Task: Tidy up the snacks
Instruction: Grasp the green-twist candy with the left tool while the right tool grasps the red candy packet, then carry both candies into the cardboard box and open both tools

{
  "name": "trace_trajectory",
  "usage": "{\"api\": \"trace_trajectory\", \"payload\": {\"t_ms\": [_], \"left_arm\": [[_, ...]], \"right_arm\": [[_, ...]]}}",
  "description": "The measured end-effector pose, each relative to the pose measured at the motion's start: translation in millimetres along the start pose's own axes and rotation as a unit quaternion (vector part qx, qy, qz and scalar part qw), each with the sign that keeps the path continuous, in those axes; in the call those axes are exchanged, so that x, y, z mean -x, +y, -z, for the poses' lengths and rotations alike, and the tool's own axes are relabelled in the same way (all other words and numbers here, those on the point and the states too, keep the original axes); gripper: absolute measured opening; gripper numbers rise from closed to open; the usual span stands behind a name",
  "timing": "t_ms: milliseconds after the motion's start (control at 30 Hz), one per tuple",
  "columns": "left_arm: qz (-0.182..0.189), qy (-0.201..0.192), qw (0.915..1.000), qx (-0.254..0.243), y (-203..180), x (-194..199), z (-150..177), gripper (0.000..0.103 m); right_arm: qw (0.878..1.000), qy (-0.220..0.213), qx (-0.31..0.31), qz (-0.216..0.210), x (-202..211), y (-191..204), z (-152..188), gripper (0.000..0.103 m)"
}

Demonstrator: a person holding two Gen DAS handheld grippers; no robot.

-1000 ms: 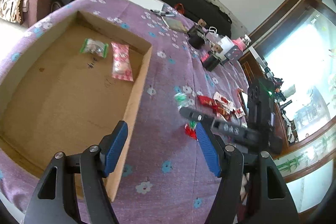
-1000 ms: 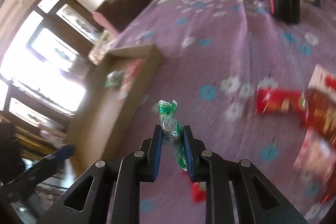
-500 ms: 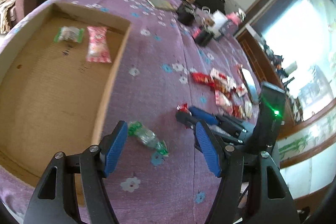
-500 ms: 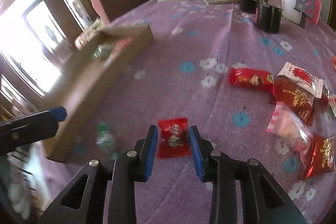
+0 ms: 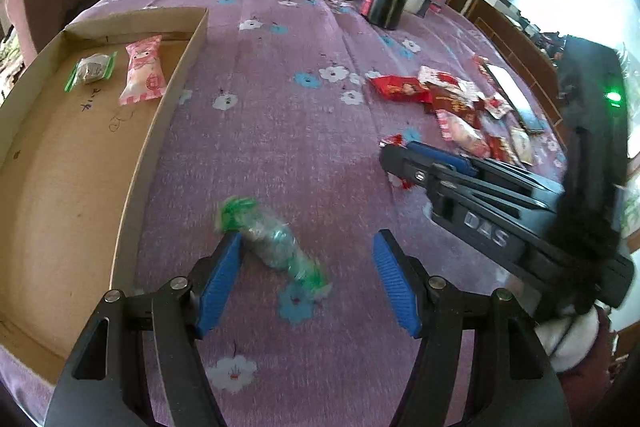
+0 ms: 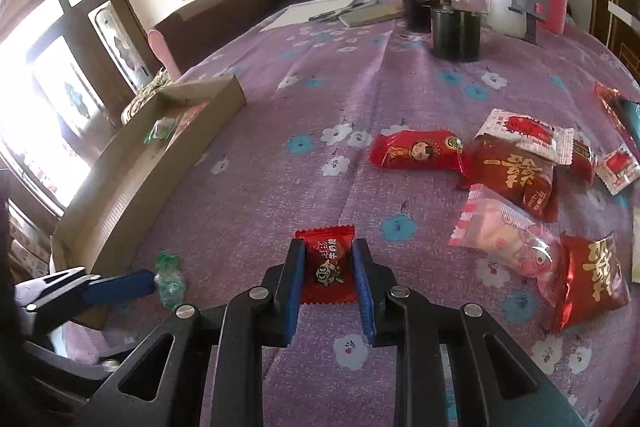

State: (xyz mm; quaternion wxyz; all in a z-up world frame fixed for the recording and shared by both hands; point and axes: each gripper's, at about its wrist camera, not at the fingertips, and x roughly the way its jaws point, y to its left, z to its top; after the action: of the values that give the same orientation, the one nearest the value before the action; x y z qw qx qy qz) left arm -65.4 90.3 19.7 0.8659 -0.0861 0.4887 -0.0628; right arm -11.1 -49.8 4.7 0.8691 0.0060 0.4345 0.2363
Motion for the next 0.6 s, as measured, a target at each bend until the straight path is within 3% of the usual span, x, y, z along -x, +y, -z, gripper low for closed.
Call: {"api": "trace_trajectory", "payload": {"t_ms": [67, 100, 133, 167, 467, 600], "left_arm": [[-0.006, -0.012, 0.9999, -0.002, 0, -3, -1, 0.064], [-0.012, -0.016, 0.9998, -0.006, -1, -5, -2, 0.055], [-0.025, -0.022, 0.9993, -0.013, -1, -5, -2, 0.034], [-0.03, -0.026, 0.999, -0.019, -1, -6, -2, 0.019], [0.015, -0.044, 0.9989, 0.0, 5, 7, 1, 0.018], [0.054, -0.056, 0.9967, 0.024, 13, 28, 0, 0.018]], "right_arm": [[1.0, -0.001, -0.001, 0.0, 0, 0, 1, 0.025], [1.0, -0.001, -0.001, 0.0, 0, 0, 1, 0.025], [1.0, -0.001, -0.001, 0.0, 0, 0, 1, 0.025], [1.0, -0.002, -0.002, 0.0, 0, 0, 1, 0.025], [1.0, -0.008, -0.005, 0.007, 2, -1, 1, 0.025], [1.0, -0.009, -0.008, 0.006, 2, -2, 2, 0.025]]}}
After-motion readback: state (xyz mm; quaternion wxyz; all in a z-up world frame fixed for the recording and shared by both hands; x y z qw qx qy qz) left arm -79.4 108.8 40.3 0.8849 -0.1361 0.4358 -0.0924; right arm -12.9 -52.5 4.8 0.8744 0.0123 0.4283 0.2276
